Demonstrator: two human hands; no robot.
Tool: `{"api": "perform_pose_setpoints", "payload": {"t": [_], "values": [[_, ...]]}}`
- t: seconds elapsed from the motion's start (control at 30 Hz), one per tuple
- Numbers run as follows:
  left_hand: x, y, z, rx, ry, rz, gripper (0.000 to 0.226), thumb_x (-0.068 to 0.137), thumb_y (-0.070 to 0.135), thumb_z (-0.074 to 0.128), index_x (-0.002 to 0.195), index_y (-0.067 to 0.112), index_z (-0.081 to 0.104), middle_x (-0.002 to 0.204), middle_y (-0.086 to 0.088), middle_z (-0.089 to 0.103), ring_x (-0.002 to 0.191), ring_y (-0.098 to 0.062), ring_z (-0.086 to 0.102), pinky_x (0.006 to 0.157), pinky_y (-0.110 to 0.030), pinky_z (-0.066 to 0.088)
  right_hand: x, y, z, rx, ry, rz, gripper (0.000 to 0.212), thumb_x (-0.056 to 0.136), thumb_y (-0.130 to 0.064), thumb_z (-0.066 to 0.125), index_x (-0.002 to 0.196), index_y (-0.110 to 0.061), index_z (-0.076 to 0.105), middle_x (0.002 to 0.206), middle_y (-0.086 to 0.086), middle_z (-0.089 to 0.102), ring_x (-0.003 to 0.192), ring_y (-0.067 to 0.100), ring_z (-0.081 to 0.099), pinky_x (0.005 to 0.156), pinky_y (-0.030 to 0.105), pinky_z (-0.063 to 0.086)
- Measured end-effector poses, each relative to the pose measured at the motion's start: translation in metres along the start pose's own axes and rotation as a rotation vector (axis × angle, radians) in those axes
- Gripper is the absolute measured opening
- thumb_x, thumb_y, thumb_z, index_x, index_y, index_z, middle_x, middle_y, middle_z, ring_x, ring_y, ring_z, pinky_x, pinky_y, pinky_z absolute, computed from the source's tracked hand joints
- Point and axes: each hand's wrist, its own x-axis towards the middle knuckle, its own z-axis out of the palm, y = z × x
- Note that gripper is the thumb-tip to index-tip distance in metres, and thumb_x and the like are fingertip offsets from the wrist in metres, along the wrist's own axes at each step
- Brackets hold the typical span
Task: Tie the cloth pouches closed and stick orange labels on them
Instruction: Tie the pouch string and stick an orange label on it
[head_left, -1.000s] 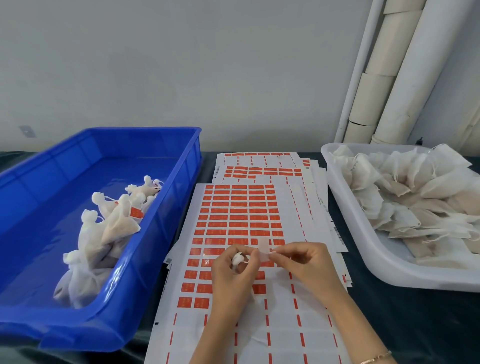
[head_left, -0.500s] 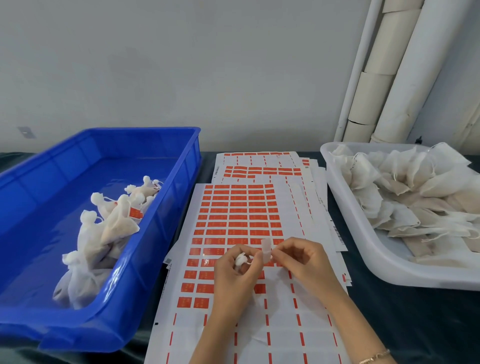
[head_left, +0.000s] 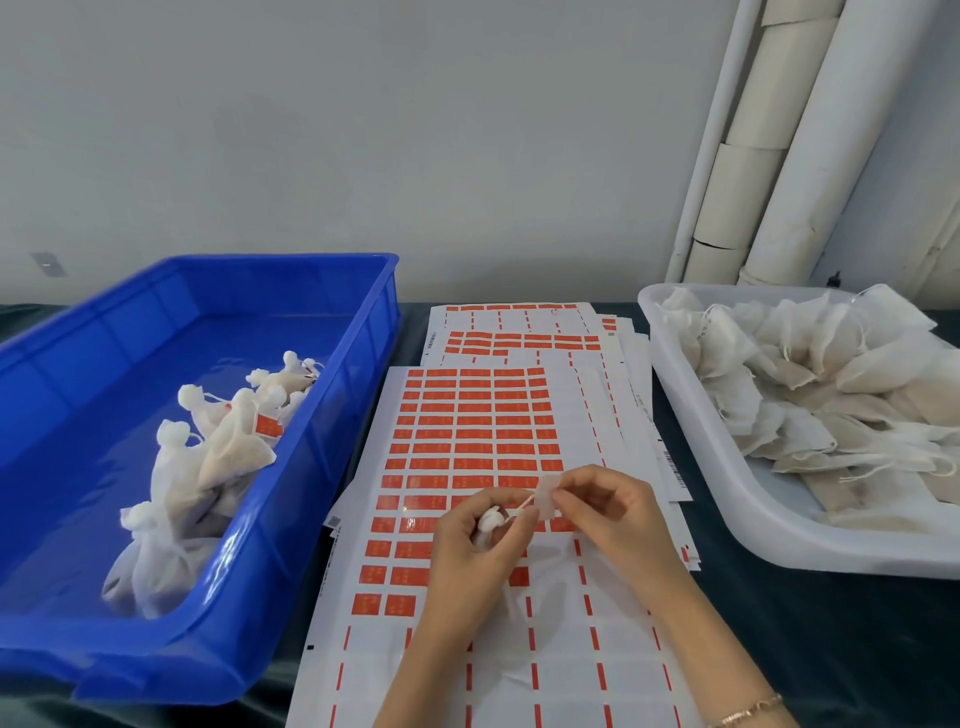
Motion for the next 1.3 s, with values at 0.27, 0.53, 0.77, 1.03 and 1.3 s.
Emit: {"api": "perform_pose_setpoints", "payload": {"t": [0.27,0.53,0.77,1.03,1.3], "values": [[0.001,0.001,0.001,-0.004,0.053,-0.062,0.017,0.087,0.020,0.067,0.074,0.029,0.072,0.072,0.015,0.070,0.077,-0.003,0.065,0.062,-0.007,0.048,-0.004,-0.004,0.004,-0.048,-0.003,-0.103,0.014,0.075,-0.037,0.069,0.089,-0.036,0.072,0.094,-0.023,0.071,0.095,0.003,0.066,0.076,0.010,0.051],[0.003,0.001,0.000,-0.013,0.083,-0.152,0.018,0.088,0.024,0.064,0.071,0.026,0.072,0.069,0.013,0.069,0.075,-0.001,0.064,0.058,-0.006,0.046,-0.008,-0.004,0.006,-0.120,0.010,-0.276,0.019,0.077,-0.028,0.070,0.094,-0.035,0.072,0.100,-0.018,0.069,0.098,0.006,0.066,0.080,0.013,0.052],[0.003,0.002,-0.001,0.000,0.101,-0.175,0.017,0.089,0.028,0.062,0.074,0.028,0.071,0.069,0.018,0.068,0.076,0.002,0.064,0.055,-0.006,0.047,-0.009,-0.004,0.007,-0.170,-0.011,-0.316,0.018,0.077,-0.027,0.069,0.093,-0.034,0.072,0.095,-0.019,0.069,0.099,0.002,0.064,0.078,0.009,0.050],[0.003,0.001,-0.001,0.002,0.109,-0.184,0.017,0.088,0.030,0.063,0.072,0.027,0.069,0.067,0.016,0.067,0.074,0.001,0.063,0.054,-0.007,0.047,-0.010,-0.003,0.007,-0.290,-0.009,-0.445,0.021,0.078,-0.019,0.069,0.098,-0.025,0.073,0.098,-0.017,0.066,0.099,-0.002,0.062,0.078,0.009,0.051],[0.003,0.000,-0.003,-0.036,0.065,-0.110,0.005,0.084,0.027,0.069,0.083,0.030,0.072,0.080,0.017,0.071,0.085,-0.002,0.066,0.064,-0.008,0.050,-0.010,-0.003,0.010,-0.328,0.002,-0.443,0.025,0.078,-0.021,0.069,0.102,-0.028,0.070,0.099,-0.025,0.062,0.095,-0.005,0.062,0.076,0.005,0.049]]}}
